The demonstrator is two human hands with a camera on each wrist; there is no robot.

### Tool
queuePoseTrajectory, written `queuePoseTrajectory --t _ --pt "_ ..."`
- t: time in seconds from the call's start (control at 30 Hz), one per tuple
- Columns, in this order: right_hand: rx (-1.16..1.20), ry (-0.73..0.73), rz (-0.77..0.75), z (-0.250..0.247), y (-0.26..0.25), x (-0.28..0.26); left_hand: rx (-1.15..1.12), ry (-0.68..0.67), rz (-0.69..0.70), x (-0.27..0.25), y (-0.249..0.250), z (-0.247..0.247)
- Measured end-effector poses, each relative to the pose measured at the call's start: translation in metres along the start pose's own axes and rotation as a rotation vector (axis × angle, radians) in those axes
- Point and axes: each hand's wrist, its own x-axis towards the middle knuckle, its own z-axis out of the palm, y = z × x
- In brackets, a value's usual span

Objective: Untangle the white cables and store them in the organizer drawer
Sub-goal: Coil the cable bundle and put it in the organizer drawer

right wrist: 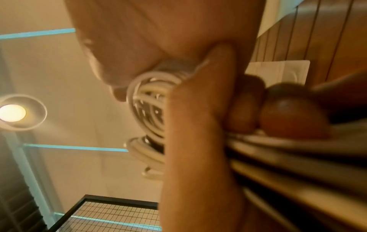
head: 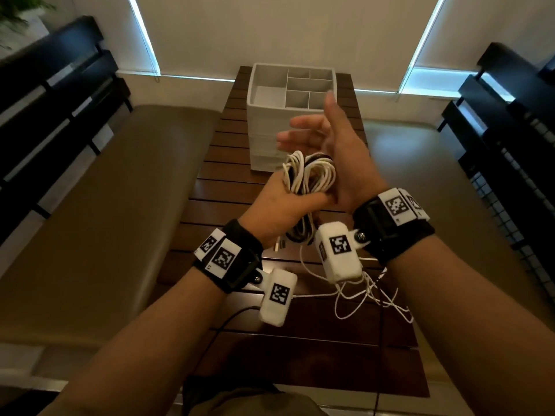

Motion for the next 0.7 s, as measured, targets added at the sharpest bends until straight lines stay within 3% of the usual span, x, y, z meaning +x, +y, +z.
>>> queuePoseTrajectory --t 0.13,0.3,0.4,0.5,0.7 --pt "-0.047 -0.236 0.051 0.001 -0.010 -0.002 0.027 0.020 -0.020 0.006 0.005 0.003" --pt "-0.075 -0.182 -0.028 -0.003 -0.019 -0.002 -0.008 0.104 0.012 0.014 0.004 0.013" --pt "-0.096 -0.153 -0.035 -0.005 -0.026 -0.004 0.016 0.084 -0.006 0.019 0.003 0.016" --pt "-0.186 -0.078 -0.090 -0.002 -0.029 -0.005 0.040 0.009 -0.014 0.022 0.008 0.017" --pt "-0.212 0.282 -0.258 0.014 -0.016 0.006 0.307 0.101 0.038 0.035 -0.005 0.024"
